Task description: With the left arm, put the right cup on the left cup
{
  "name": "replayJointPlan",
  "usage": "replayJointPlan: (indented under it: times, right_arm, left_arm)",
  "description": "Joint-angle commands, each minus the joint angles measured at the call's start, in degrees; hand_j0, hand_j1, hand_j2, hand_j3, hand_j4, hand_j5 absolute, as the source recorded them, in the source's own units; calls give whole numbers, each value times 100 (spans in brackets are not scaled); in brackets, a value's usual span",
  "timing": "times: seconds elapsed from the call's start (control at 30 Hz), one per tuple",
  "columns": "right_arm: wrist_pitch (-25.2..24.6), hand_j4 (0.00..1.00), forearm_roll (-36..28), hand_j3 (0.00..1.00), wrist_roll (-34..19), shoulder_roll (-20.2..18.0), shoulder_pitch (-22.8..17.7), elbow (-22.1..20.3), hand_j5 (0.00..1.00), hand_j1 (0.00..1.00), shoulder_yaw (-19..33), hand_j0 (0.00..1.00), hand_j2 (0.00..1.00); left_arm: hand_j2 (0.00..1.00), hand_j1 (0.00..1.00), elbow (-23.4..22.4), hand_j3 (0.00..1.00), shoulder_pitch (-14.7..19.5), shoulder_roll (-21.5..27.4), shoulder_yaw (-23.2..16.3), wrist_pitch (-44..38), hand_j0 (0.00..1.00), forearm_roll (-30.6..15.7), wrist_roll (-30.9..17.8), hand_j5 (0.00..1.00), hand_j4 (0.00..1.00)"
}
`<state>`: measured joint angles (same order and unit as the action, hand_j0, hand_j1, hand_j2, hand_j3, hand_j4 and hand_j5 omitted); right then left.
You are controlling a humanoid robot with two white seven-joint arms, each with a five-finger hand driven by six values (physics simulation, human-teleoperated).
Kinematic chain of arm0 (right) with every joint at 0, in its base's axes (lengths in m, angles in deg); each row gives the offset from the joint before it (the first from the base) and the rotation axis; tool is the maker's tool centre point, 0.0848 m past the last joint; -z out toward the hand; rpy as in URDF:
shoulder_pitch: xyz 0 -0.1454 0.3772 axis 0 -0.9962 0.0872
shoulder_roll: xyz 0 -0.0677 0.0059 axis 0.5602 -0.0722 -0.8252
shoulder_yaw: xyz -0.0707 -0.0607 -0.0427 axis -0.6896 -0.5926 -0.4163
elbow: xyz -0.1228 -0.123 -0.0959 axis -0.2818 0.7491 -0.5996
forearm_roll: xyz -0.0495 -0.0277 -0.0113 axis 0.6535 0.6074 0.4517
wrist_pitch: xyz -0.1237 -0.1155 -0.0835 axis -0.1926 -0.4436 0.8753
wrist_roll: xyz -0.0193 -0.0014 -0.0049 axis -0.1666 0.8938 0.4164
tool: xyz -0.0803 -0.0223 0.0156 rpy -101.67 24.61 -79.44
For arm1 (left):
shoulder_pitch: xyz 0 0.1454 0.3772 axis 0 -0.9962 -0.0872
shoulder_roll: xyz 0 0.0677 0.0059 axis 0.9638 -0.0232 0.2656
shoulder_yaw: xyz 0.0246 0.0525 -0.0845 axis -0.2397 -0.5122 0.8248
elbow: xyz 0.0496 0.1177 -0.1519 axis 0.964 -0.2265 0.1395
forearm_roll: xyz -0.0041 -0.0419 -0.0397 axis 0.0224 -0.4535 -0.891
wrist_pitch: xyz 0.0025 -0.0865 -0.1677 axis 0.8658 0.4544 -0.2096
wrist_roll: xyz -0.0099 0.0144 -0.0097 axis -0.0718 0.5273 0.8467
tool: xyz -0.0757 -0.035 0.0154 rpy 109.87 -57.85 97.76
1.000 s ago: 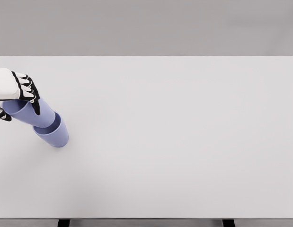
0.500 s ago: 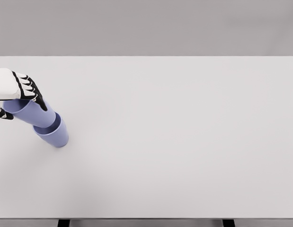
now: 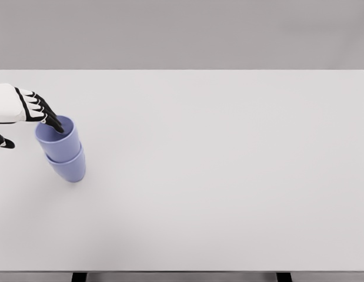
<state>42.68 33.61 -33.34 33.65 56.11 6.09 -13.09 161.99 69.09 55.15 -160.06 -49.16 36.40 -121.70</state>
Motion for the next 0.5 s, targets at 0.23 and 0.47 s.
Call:
replayJointPlan:
  times: [0.23,0.47]
  right_arm:
    - [0,100,0,100,-1,0,0,0,100,100,0,100,100]
    - [0,100,0,100,-1,0,0,0,100,100,0,100,100]
  left_arm:
    - [100,100,-4,100,8,-213,681,-15,100,-324,2,100,100]
    - [100,100,-4,100,-36,-952,734,-15,100,-500,2,100,100]
